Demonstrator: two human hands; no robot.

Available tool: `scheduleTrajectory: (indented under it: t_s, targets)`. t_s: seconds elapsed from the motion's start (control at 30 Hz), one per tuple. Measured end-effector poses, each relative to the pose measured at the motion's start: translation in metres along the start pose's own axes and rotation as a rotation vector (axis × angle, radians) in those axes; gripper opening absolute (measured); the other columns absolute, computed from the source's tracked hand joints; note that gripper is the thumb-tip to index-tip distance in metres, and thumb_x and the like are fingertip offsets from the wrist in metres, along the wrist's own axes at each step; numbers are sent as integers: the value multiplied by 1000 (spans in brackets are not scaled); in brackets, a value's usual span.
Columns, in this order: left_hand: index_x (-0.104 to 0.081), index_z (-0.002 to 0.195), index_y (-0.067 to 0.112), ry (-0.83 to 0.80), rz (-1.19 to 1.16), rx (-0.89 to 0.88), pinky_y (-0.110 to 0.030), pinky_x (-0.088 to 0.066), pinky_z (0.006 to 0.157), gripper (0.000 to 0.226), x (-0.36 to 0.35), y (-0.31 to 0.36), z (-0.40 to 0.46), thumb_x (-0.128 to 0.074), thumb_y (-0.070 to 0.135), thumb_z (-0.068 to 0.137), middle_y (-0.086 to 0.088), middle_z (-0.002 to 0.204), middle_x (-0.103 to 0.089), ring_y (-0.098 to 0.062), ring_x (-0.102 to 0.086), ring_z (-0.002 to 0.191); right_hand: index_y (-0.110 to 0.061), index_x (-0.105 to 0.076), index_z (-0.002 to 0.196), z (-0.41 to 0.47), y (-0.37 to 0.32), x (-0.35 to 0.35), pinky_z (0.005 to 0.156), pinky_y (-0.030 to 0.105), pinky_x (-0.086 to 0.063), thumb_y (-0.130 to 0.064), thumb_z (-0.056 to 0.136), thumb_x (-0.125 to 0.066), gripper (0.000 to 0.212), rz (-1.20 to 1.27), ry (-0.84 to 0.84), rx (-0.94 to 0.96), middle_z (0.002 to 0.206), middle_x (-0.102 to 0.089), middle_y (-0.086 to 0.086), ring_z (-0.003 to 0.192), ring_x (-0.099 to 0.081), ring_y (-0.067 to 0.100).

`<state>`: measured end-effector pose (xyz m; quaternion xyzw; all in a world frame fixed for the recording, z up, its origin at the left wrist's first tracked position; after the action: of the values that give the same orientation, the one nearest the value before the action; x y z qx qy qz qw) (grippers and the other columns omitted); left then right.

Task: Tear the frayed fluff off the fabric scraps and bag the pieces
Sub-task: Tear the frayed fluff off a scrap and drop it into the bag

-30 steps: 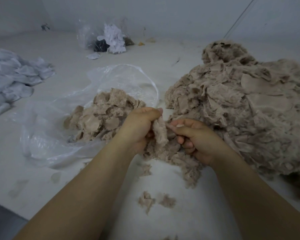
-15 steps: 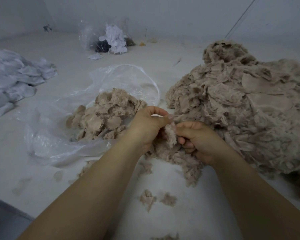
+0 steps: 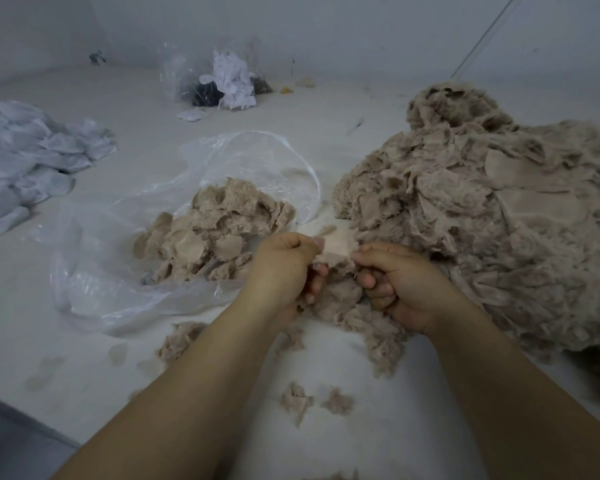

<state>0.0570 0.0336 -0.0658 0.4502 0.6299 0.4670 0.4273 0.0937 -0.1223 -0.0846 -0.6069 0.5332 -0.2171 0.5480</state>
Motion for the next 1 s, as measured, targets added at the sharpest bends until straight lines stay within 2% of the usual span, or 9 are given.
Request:
scheduleTrajectory:
  t_s: [0.13, 0.33, 0.4, 0.5, 0.6, 0.7, 0.77, 0.93, 1.0]
  targets:
    - [-62, 79, -2, -28, 195, -112, -20, -29, 36, 32, -2, -2, -4, -54, 20, 101, -10, 51, -54, -19, -41, 36, -21, -69, 73, 0, 3, -4, 34, 12, -22, -49, 70, -71, 28, -119, -78, 20, 51, -53, 1, 34, -32, 4]
    - [-51, 46, 21, 70, 90, -33, -18, -24, 35, 55, 5, -5, -3, -54, 23, 101, -5, 44, -47, -17, -34, 32, -10, -62, 75, 3, 7, -1, 34, 13, -21, -29, 85, -64, 22, -82, -38, -1, 50, -50, 1, 35, -31, 5]
    - [-50, 52, 16, 131, 78, -33, -18, -24, 36, 51, 6, -6, -2, -52, 23, 102, -4, 43, -45, -18, -33, 32, -9, -65, 72, 2, 6, -2, 34, 13, -22, -24, 91, -61, 25, -73, -31, -10, 50, -50, 2, 35, -31, 5]
    - [-56, 67, 12, 174, 114, -122, -23, -35, 39, 36, 8, 0, 2, -55, 26, 100, -3, 49, -52, -21, -44, 40, -12, -51, 70, 1, 5, 0, 34, 13, -21, -22, 85, -65, 23, -22, -29, -30, 50, -49, 4, 34, -30, 6]
    - [-66, 95, 21, -13, 380, -220, -30, -52, 61, 25, 2, 13, 7, -78, 39, 81, -3, 79, -62, -11, -62, 64, -12, -55, 74, 0, 5, -2, 34, 13, -22, -25, 83, -65, 19, -74, -54, -22, 49, -51, 3, 34, -32, 6]
    - [-70, 80, 16, -51, 468, -238, -29, -50, 58, 9, -7, 18, 13, -76, 21, 85, -4, 72, -63, -9, -56, 58, -11, -57, 73, -1, 5, -3, 34, 14, -22, -21, 92, -59, 22, -90, -55, -25, 49, -52, 3, 34, -32, 6]
    - [-67, 69, 8, 16, 376, -199, -35, -50, 61, 22, -8, 15, 17, -70, 13, 90, -14, 68, -65, -20, -56, 59, -9, -57, 74, -1, 4, -4, 34, 13, -22, -21, 93, -59, 23, -82, -50, -25, 49, -51, 3, 33, -31, 5]
    - [-61, 70, 2, 220, 221, -187, -28, -42, 54, 32, 4, 4, 15, -58, 17, 98, -11, 56, -57, -18, -47, 48, -9, -54, 75, -1, 4, -2, 33, 14, -24, -18, 94, -60, 21, -84, -41, -30, 50, -52, 3, 35, -33, 6]
    - [-61, 72, 4, 163, 195, -109, -23, -36, 42, 37, 10, 4, 10, -55, 28, 101, -8, 49, -58, -18, -45, 37, -11, -57, 71, 0, 4, -2, 33, 14, -25, -20, 91, -62, 22, -64, -34, -27, 51, -52, 4, 35, -33, 6]
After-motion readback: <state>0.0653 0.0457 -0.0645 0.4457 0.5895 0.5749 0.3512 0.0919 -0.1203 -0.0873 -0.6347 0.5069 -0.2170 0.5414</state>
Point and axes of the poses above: each hand's wrist, its own z-axis towards the middle knuckle, its own x-axis out of the back of the hand, y = z × x, the point moved 2 cm from there along z, towards the middle knuckle
